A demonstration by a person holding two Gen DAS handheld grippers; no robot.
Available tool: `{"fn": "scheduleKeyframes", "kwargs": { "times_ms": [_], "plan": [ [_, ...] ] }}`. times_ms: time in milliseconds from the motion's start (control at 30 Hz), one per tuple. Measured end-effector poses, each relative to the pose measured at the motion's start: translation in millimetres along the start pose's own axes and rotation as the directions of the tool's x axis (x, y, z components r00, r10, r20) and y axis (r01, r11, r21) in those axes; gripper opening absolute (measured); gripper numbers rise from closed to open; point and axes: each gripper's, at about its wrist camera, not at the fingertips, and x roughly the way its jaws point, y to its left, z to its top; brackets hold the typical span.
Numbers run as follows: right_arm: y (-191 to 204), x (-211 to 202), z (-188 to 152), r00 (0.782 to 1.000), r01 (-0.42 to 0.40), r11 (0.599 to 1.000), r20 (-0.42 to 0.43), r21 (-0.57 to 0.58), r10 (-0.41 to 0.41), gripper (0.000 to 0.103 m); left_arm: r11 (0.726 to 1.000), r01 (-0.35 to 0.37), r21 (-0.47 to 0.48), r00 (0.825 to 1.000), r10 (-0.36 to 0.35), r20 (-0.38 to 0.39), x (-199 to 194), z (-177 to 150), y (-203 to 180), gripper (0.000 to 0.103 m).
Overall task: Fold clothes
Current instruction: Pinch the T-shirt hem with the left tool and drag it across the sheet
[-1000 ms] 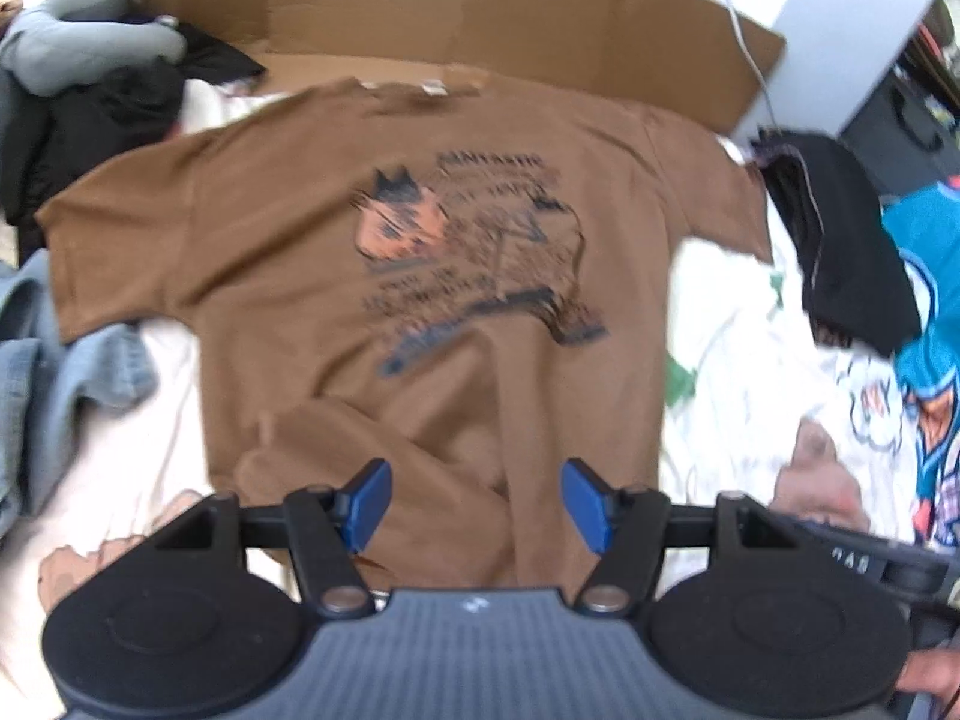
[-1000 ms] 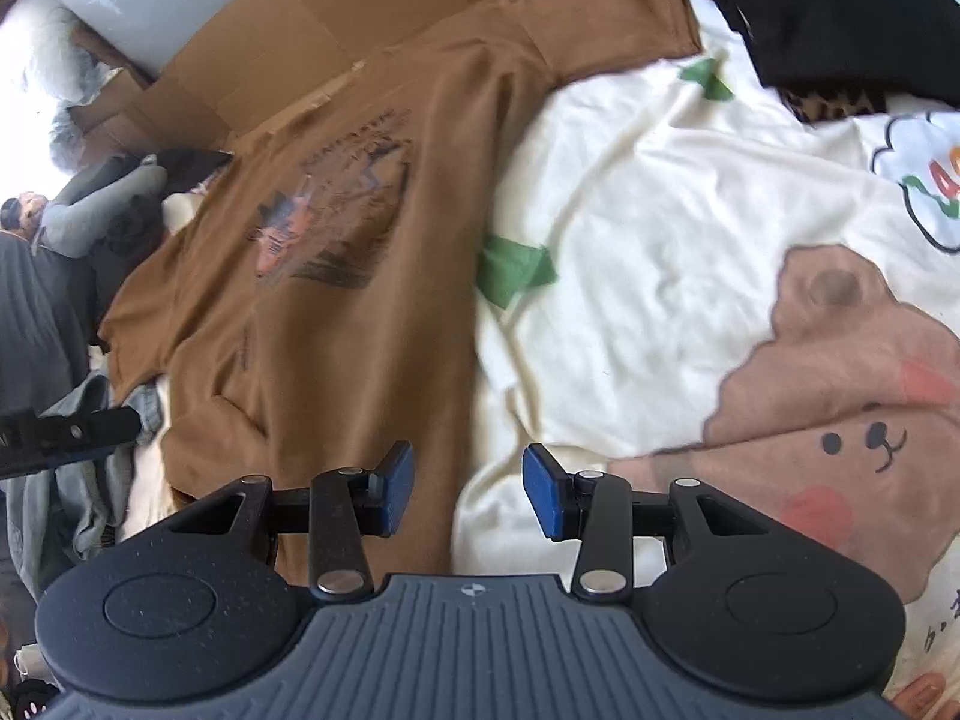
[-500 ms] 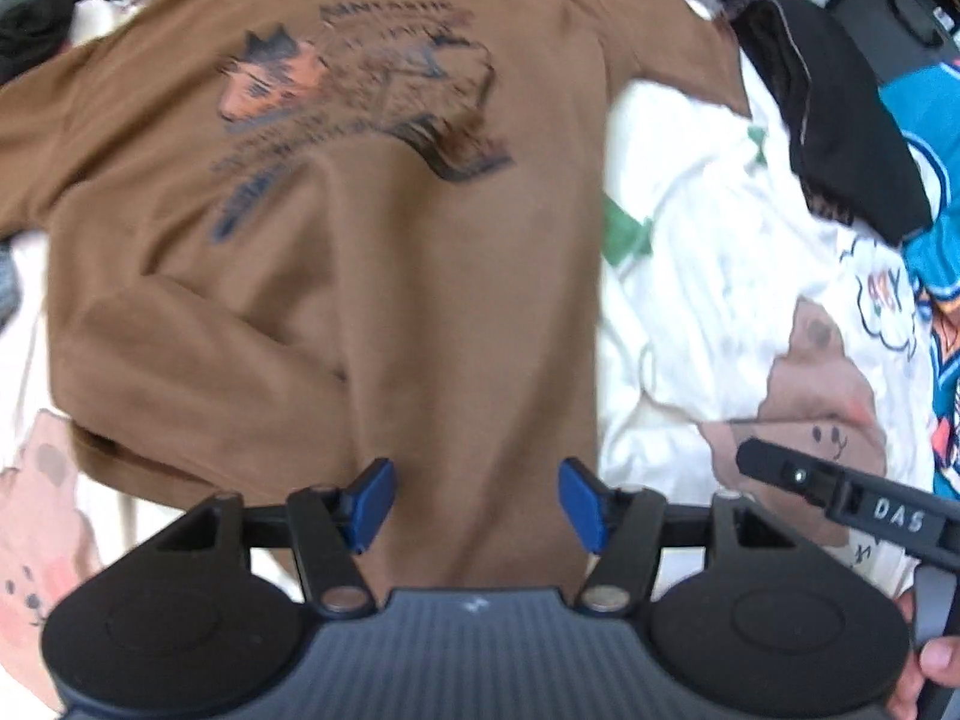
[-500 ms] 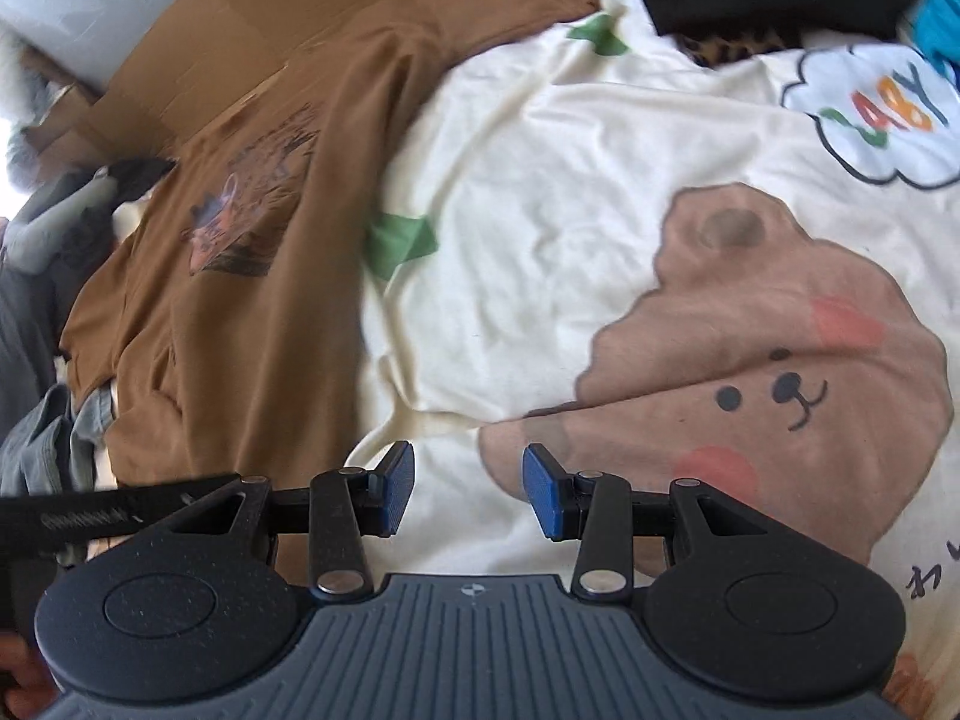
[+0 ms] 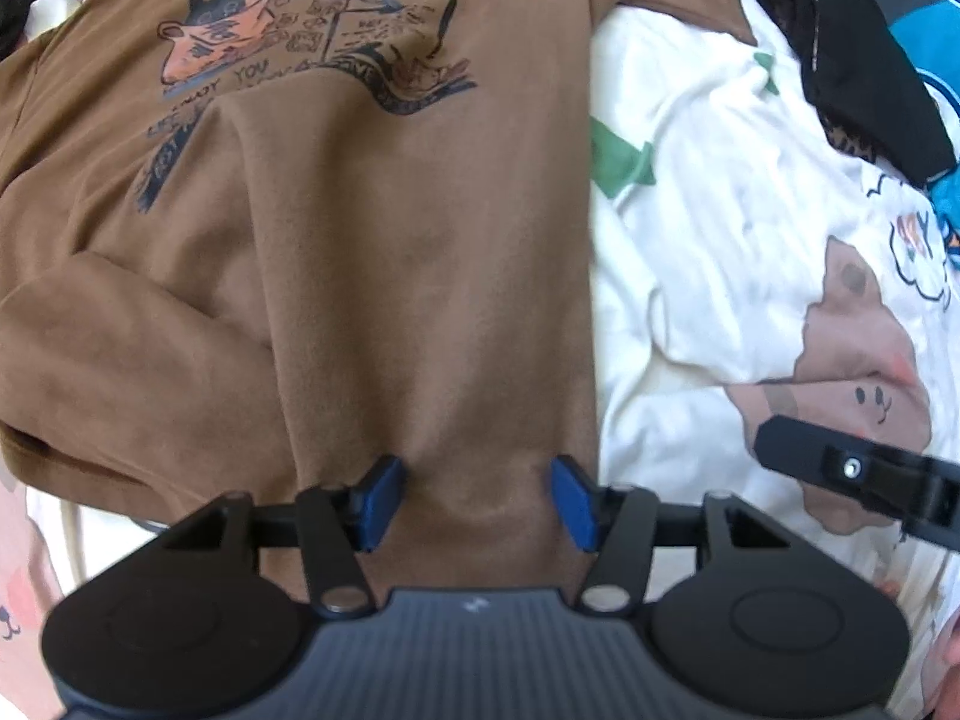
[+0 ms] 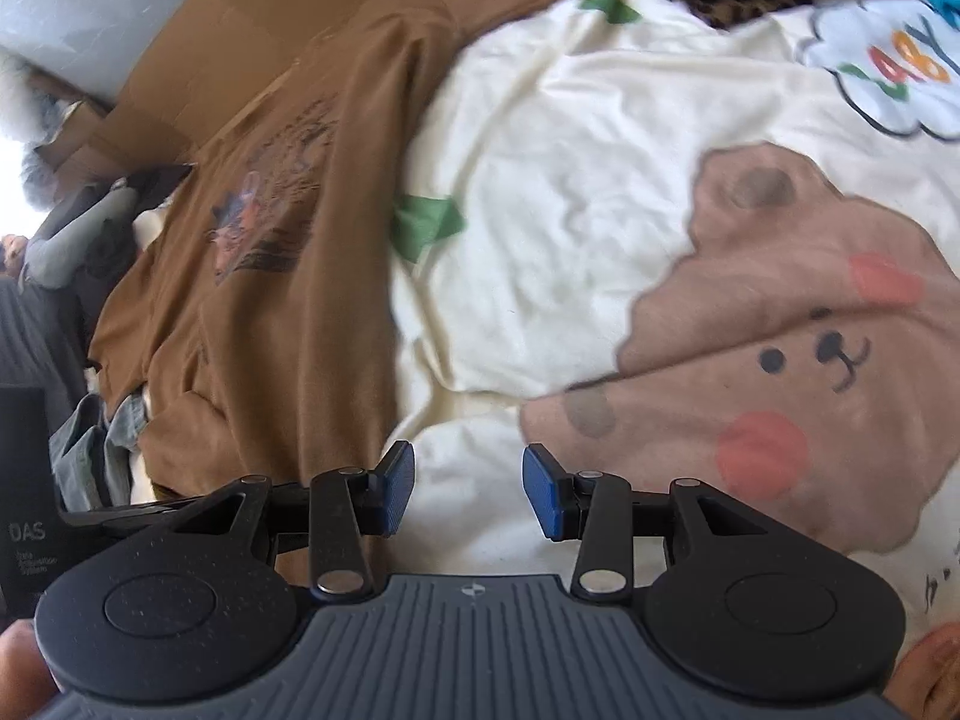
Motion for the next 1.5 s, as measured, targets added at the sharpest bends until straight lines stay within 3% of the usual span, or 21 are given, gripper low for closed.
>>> {"fn": "scheduleKeyframes", "kwargs": {
  "times_ms": [200, 433, 633, 767, 1200, 1333, 1500],
  "plan": [
    [-11.7, 2.9, -5.5, 0.999, 0.035, 0.998, -0.022, 0.057, -0.034, 0.048, 0.999, 0.017, 0.030, 1.000, -0.017, 0.003, -4.6, -6.1, -5.9, 0.073],
    [-10.3, 3.6, -7.8, 0.999, 0.026, 0.997, -0.039, 0.074, -0.023, 0.048, 0.997, -0.022, 0.077, 1.000, 0.023, -0.013, -0.5, -11.5, -5.0, 0.070],
    [-7.5, 4.2, -8.8, 0.999, 0.020, 0.997, -0.037, 0.075, -0.018, 0.048, 0.998, -0.010, 0.069, 1.000, 0.011, -0.012, -12.2, -6.5, 11.8, 0.044],
    [0.3, 3.7, -6.0, 0.999, -0.009, 0.998, -0.033, 0.062, 0.011, 0.048, 0.999, 0.037, 0.017, 0.999, -0.037, 0.004, -26.7, -5.4, 37.5, 0.011],
    [29.8, 28.7, 1.8, 0.996, -0.083, 0.995, -0.014, 0.056, 0.084, 0.048, 0.997, 0.070, -0.039, 0.994, -0.066, 0.086, -76.2, -5.1, 85.2, 0.007],
    [42.0, 37.0, 1.1, 0.994, -0.106, 0.994, -0.019, 0.041, 0.107, 0.048, 0.996, 0.076, -0.053, 0.991, -0.070, 0.117, -54.8, 4.2, 72.8, 0.007],
    [56.1, 45.1, -0.5, 0.992, -0.123, 0.992, -0.031, 0.014, 0.123, 0.048, 0.993, 0.076, -0.085, 0.986, -0.062, 0.152, -59.4, 16.8, 93.4, 0.006]
  ]
}}
